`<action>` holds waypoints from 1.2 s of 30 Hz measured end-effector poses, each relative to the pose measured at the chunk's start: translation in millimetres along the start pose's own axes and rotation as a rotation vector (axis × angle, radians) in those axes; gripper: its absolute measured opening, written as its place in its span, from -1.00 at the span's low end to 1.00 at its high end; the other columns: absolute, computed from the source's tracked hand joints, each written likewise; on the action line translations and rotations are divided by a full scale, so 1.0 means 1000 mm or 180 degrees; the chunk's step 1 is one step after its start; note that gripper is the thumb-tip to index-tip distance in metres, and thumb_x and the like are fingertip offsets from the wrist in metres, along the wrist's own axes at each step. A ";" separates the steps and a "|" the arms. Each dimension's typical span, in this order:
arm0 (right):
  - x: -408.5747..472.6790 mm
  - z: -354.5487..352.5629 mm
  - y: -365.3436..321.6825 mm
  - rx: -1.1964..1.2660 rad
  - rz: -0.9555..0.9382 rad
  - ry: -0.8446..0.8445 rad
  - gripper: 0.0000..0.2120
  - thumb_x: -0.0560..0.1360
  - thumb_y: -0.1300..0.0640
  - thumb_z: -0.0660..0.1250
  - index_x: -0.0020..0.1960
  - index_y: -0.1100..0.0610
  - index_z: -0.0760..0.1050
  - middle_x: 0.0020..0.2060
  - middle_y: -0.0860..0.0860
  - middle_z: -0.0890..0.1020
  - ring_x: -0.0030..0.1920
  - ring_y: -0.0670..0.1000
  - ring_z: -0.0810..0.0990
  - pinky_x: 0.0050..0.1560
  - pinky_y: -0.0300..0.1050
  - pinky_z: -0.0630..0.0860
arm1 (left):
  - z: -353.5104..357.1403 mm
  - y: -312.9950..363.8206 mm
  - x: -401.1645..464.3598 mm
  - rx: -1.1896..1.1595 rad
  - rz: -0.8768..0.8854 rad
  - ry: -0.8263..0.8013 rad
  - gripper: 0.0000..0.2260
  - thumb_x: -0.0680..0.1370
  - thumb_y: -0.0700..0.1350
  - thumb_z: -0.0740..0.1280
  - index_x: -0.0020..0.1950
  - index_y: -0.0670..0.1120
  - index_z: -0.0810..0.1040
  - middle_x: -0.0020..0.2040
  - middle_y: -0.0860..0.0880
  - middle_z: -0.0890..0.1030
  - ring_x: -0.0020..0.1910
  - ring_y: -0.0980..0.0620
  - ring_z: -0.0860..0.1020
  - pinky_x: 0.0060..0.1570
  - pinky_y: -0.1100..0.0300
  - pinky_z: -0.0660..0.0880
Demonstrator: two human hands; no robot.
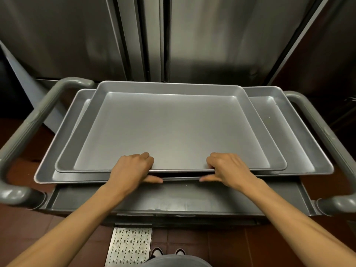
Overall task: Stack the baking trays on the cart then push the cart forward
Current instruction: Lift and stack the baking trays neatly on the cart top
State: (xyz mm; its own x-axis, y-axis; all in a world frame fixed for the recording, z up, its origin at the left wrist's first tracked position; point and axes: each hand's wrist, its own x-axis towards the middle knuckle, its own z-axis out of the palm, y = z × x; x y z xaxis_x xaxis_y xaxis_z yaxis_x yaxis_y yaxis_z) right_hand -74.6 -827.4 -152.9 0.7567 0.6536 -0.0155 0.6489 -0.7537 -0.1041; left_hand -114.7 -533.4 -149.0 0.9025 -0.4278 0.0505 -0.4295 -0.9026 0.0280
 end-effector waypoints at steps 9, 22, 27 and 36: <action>0.000 -0.001 -0.022 -0.0508 -0.0125 0.0116 -0.80 0.35 0.23 0.45 -0.22 0.15 0.41 -0.33 0.07 0.51 -0.42 0.11 0.47 -0.49 -0.09 0.24 | -0.015 0.005 -0.004 0.0390 0.0104 -0.0285 -0.75 0.19 -0.40 0.49 -0.34 -0.16 0.49 -0.42 -0.13 0.46 -0.54 -0.15 0.42 -0.64 0.13 0.41; -0.008 -0.044 -0.010 -0.0357 -0.0333 0.0668 -0.76 0.29 0.23 0.53 -0.26 0.15 0.45 -0.35 0.09 0.52 -0.40 0.19 0.53 -0.55 -0.08 0.35 | -0.044 0.007 0.009 0.0372 0.0209 0.0052 -0.70 0.08 -0.34 0.51 -0.38 -0.12 0.44 -0.44 -0.09 0.44 -0.55 -0.16 0.44 -0.60 0.23 0.18; -0.016 -0.065 0.005 -0.0524 -0.0247 0.0813 -0.71 0.25 0.19 0.58 -0.30 0.14 0.44 -0.39 0.07 0.51 -0.43 0.18 0.53 -0.58 -0.11 0.32 | -0.056 0.021 0.027 0.0332 0.0286 0.0212 -0.75 0.14 -0.34 0.50 -0.36 -0.13 0.47 -0.41 -0.10 0.48 -0.50 -0.17 0.48 -0.58 0.21 0.18; -0.044 -0.095 0.041 -0.0837 -0.0062 0.1025 -0.71 0.25 0.18 0.58 -0.30 0.13 0.43 -0.39 0.07 0.51 -0.44 0.19 0.53 -0.56 -0.14 0.26 | -0.082 0.054 0.066 0.0470 0.0499 0.0417 -0.87 0.33 -0.29 0.39 -0.24 -0.10 0.50 -0.29 -0.11 0.52 -0.37 -0.20 0.53 -0.52 0.13 0.18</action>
State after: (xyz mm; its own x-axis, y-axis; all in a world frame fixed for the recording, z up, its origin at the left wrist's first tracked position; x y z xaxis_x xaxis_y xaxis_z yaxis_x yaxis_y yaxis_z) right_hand -74.3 -893.5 -62.5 0.7032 0.6445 0.3001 0.6301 -0.7605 0.1568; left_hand -81.1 -606.1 -62.2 0.8091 -0.5620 0.1719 -0.5455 -0.8270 -0.1360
